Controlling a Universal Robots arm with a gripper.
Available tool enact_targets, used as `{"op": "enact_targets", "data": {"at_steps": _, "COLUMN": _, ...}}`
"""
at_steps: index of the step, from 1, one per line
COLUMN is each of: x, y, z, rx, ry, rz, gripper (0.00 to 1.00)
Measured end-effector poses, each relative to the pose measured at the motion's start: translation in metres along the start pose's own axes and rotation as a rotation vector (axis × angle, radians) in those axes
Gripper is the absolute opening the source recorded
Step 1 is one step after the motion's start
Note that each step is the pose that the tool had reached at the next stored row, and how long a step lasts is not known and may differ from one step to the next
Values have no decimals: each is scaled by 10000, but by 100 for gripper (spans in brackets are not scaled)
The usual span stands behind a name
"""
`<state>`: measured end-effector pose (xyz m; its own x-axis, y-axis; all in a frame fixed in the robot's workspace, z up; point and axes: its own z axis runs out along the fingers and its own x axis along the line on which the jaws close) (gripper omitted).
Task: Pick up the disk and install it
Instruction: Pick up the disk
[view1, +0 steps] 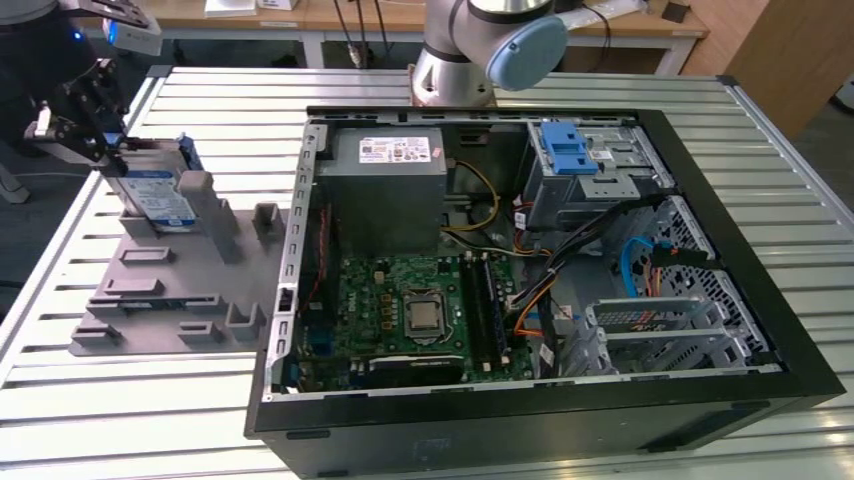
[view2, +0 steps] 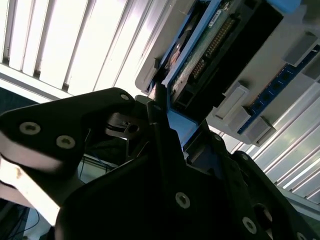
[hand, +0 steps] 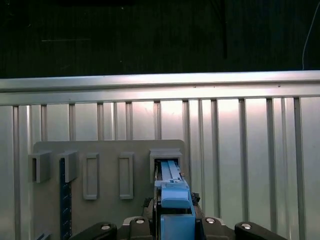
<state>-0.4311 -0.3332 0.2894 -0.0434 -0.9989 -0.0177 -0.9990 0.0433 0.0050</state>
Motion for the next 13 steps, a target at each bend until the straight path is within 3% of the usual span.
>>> {"op": "enact_targets", "data": {"at_steps": 5, "x": 0, "y": 0, "z": -22, "rx": 4, "ry": 65, "rz": -8, "gripper": 36}}
{"op": "enact_targets", "data": {"at_steps": 13, "x": -1, "y": 0, "z": -78, "rx": 5, "ry": 83, "rz": -16, "gripper": 36}}
